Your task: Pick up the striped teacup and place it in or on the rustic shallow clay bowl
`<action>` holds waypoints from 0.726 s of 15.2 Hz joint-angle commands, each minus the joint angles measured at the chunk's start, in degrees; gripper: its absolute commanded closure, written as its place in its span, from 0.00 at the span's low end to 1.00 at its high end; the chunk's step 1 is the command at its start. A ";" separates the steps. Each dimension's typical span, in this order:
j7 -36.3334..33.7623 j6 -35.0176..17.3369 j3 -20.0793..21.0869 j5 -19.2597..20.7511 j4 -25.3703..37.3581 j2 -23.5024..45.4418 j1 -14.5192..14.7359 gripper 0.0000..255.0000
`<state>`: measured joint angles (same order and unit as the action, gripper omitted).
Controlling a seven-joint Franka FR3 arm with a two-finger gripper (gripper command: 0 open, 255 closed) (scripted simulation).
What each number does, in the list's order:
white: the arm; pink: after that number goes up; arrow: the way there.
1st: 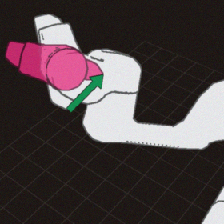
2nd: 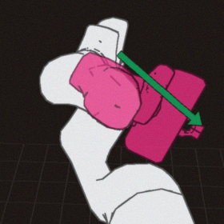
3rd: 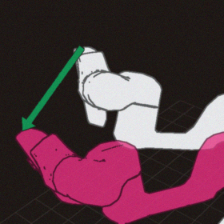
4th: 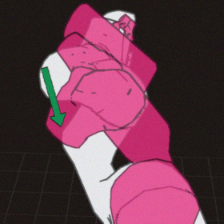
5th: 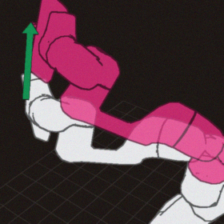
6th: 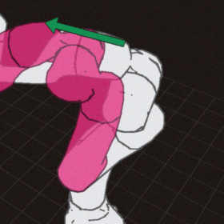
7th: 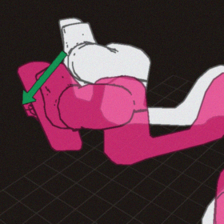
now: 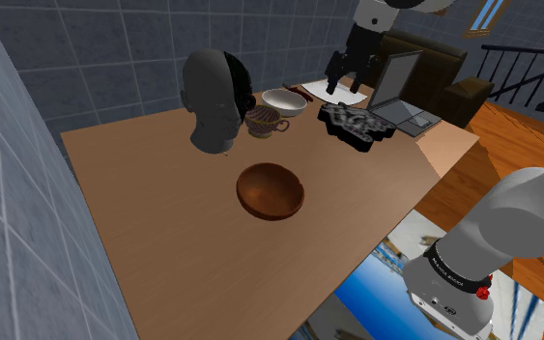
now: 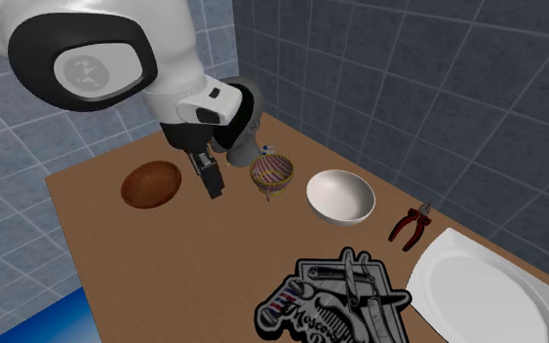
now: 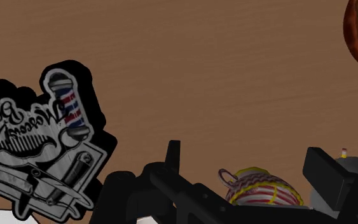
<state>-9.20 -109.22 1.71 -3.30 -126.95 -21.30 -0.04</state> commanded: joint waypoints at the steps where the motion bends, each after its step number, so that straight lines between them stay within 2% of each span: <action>1: 0.40 -2.62 -0.22 -0.22 2.30 5.02 -0.09 0.00; 11: 0.93 -9.39 -0.22 -1.69 16.85 26.98 0.03 0.00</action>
<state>-8.51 -118.17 1.56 -4.82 -112.16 3.10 0.08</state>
